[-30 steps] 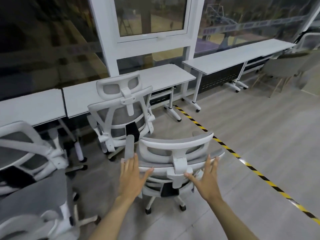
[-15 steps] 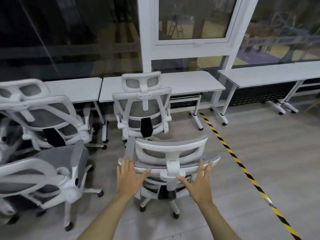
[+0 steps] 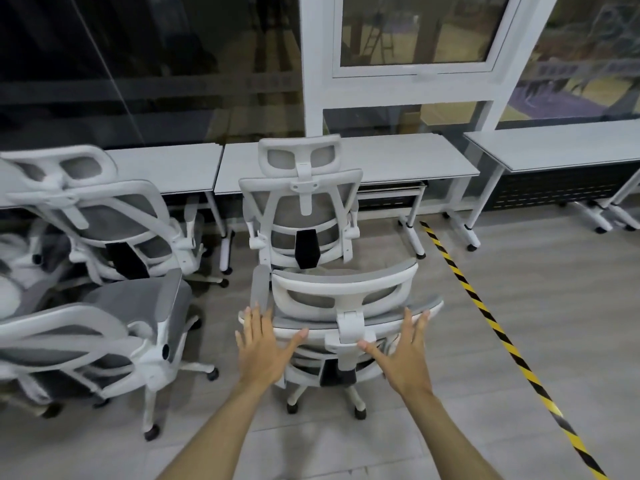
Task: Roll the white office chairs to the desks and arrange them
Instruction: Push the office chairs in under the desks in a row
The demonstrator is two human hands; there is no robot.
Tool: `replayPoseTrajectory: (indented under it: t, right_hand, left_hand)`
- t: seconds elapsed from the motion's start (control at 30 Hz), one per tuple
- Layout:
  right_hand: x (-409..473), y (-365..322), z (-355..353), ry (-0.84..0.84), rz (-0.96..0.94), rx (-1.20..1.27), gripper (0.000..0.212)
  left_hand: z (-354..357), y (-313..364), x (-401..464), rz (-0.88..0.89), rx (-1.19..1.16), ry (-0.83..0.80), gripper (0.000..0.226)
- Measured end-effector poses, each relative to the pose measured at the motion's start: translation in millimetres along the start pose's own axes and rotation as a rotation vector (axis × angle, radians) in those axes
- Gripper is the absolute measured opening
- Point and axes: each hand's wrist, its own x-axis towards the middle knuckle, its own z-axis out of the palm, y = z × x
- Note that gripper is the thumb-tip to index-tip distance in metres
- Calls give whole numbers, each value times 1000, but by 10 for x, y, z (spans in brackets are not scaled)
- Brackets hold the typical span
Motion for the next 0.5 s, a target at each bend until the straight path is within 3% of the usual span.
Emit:
replayPoseTrajectory:
  t: [0.5]
  right_hand:
    - [388, -172, 209, 17, -52, -20, 134]
  left_hand:
    - [-26, -241, 305, -16, 73, 140, 94]
